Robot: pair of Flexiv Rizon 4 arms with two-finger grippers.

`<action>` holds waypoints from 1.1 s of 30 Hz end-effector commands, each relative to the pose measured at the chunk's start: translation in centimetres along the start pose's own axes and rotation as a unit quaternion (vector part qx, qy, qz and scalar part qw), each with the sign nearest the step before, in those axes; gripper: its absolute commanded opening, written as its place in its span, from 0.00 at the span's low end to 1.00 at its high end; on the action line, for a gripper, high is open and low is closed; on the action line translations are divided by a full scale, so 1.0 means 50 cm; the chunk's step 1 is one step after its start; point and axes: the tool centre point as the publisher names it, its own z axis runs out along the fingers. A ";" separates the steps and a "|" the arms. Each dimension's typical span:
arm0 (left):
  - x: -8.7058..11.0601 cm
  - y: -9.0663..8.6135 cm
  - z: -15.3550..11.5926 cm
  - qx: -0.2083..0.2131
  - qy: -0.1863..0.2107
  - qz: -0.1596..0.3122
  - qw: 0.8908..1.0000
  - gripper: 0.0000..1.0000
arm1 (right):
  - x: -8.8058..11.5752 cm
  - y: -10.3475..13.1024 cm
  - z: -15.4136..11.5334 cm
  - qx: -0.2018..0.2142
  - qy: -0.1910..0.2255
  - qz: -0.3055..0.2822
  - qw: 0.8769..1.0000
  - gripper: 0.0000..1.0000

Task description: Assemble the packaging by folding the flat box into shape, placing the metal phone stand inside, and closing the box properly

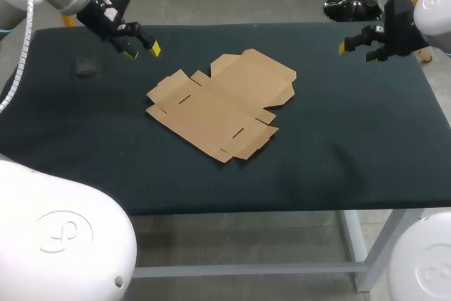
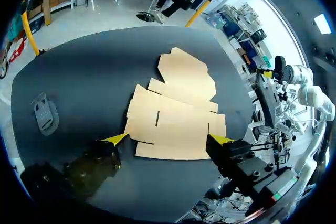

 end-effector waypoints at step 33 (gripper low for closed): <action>-0.143 -0.031 0.132 -0.102 -0.003 0.008 0.995 1.00 | 0.009 -0.079 0.021 0.059 0.020 0.063 0.996 1.00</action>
